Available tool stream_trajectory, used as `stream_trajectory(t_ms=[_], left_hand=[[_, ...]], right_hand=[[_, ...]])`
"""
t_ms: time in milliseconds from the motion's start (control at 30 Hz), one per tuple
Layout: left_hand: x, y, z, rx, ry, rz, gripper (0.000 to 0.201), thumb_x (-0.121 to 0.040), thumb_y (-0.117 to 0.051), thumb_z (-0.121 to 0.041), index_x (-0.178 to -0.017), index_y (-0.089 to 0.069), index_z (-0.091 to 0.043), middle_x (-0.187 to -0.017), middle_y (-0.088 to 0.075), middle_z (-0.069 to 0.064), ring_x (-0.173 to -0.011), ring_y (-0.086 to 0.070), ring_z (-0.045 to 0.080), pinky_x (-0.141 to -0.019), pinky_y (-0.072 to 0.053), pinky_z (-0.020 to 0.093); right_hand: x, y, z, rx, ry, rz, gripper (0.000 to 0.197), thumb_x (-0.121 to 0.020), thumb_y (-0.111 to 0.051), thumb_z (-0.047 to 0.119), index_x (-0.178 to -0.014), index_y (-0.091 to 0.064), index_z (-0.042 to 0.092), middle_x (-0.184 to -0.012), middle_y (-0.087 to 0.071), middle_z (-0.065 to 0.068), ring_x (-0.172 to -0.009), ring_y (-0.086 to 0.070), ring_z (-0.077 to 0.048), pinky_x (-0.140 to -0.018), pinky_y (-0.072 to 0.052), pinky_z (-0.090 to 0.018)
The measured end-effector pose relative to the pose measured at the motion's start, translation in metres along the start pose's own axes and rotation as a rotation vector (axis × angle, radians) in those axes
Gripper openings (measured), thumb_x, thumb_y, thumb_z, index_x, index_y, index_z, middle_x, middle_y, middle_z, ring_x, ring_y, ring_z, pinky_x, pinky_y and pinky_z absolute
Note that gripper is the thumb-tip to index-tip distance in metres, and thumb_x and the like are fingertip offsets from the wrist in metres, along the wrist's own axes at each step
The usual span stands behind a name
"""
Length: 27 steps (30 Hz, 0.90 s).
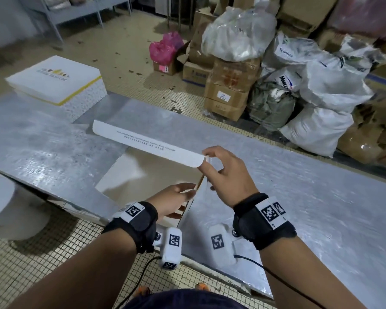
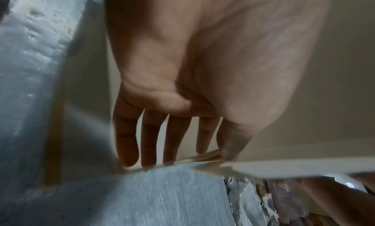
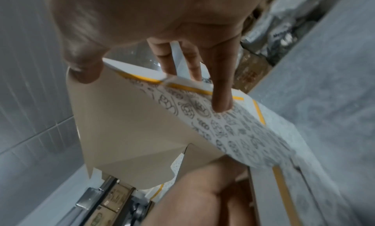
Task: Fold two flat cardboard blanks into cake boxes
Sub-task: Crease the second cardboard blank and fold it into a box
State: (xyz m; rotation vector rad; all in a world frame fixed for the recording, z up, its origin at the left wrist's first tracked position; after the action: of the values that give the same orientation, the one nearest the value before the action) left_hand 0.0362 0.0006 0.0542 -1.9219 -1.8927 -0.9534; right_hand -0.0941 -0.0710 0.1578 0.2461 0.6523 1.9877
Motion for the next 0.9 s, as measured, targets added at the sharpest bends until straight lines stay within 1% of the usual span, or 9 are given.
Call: stream_trajectory(t_ms=[200,300,367,467,533,600,767,833,900], left_hand=[[0.002,-0.002,0.004,0.048,0.008,-0.016,0.028,-0.097,-0.053,-0.045,-0.122,-0.062,-0.036,-0.119,-0.068,-0.008,-0.111,-0.06,0.012,-0.072,-0.047,0.028],[0.002,0.0,0.0,0.071,-0.026,-0.051,0.034,-0.089,-0.052,-0.05,-0.114,-0.066,-0.032,-0.111,-0.072,-0.006,-0.107,-0.063,0.017,-0.09,-0.053,0.041],[0.005,-0.003,-0.007,0.068,-0.041,-0.037,0.045,-0.087,-0.049,-0.052,-0.122,-0.064,-0.027,-0.118,-0.07,-0.004,-0.111,-0.061,0.017,-0.101,-0.047,0.041],[0.007,-0.003,-0.007,0.109,-0.004,-0.085,0.045,-0.082,-0.047,-0.049,-0.11,-0.065,-0.019,-0.117,-0.069,0.005,-0.107,-0.06,0.021,-0.095,-0.05,0.038],[0.005,0.001,-0.002,0.13,0.005,-0.161,0.027,-0.096,-0.045,-0.036,-0.088,-0.063,-0.017,-0.101,-0.07,0.01,-0.093,-0.063,0.023,-0.09,-0.052,0.04],[0.005,0.003,0.003,0.168,0.009,-0.202,0.032,-0.105,-0.04,-0.018,-0.079,-0.059,-0.018,-0.084,-0.065,0.002,-0.08,-0.059,0.015,-0.085,-0.047,0.035],[0.007,0.007,0.007,0.05,-0.021,-0.149,0.017,-0.103,-0.05,-0.022,-0.098,-0.065,-0.018,-0.106,-0.069,0.003,-0.099,-0.064,0.017,-0.091,-0.055,0.036],[0.008,0.013,0.008,-0.026,-0.013,-0.159,0.018,-0.103,-0.051,-0.02,-0.093,-0.065,-0.021,-0.106,-0.07,0.001,-0.091,-0.065,0.013,-0.082,-0.057,0.025],[0.013,0.02,0.007,-0.115,-0.057,-0.194,0.027,-0.103,-0.048,-0.014,-0.079,-0.055,-0.023,-0.091,-0.065,-0.005,-0.075,-0.055,0.0,-0.069,-0.045,0.007]], right_hand=[[0.008,-0.017,-0.01,-0.219,-0.091,0.001,0.05,-0.07,-0.063,0.067,-0.105,-0.053,0.033,-0.118,-0.052,0.008,-0.083,-0.067,-0.023,-0.072,-0.059,-0.047],[0.013,-0.024,-0.017,-0.269,-0.091,-0.002,0.046,-0.071,-0.068,0.06,-0.106,-0.051,0.035,-0.12,-0.055,0.002,-0.096,-0.067,-0.025,-0.078,-0.059,-0.046],[0.016,-0.029,-0.021,-0.282,-0.076,0.013,0.047,-0.071,-0.071,0.056,-0.109,-0.051,0.037,-0.125,-0.056,0.003,-0.106,-0.064,-0.025,-0.082,-0.059,-0.04],[0.024,-0.032,-0.025,-0.325,-0.046,0.009,0.057,-0.07,-0.074,0.051,-0.118,-0.051,0.029,-0.133,-0.05,0.011,-0.116,-0.059,-0.017,-0.086,-0.056,-0.03],[0.03,-0.032,-0.026,-0.337,-0.015,0.009,0.062,-0.07,-0.075,0.047,-0.123,-0.051,0.024,-0.136,-0.046,0.016,-0.121,-0.054,-0.008,-0.09,-0.054,-0.025],[0.033,-0.034,-0.029,-0.366,-0.05,0.028,0.061,-0.073,-0.081,0.037,-0.124,-0.05,0.023,-0.136,-0.042,0.023,-0.118,-0.056,-0.011,-0.083,-0.054,-0.022],[0.037,-0.036,-0.032,-0.384,-0.091,0.079,0.063,-0.075,-0.086,0.02,-0.125,-0.05,0.028,-0.14,-0.035,0.029,-0.113,-0.059,-0.014,-0.076,-0.055,-0.022],[0.038,-0.033,-0.033,-0.379,-0.096,0.104,0.065,-0.073,-0.087,0.022,-0.126,-0.05,0.03,-0.142,-0.033,0.029,-0.113,-0.059,-0.012,-0.078,-0.056,-0.023],[0.037,-0.03,-0.034,-0.34,-0.108,0.145,0.069,-0.07,-0.089,0.025,-0.126,-0.05,0.034,-0.144,-0.031,0.027,-0.113,-0.058,-0.011,-0.081,-0.058,-0.028]])
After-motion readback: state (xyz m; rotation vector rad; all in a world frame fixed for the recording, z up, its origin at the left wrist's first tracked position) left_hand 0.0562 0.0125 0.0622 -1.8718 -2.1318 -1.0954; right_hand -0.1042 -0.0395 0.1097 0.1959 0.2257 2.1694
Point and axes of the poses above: each hand's wrist, its own x-axis away from the middle knuckle, its own y-axis out of the back of the hand, z = x × y, the point moved 6 cm from there along -x, towards the middle knuckle
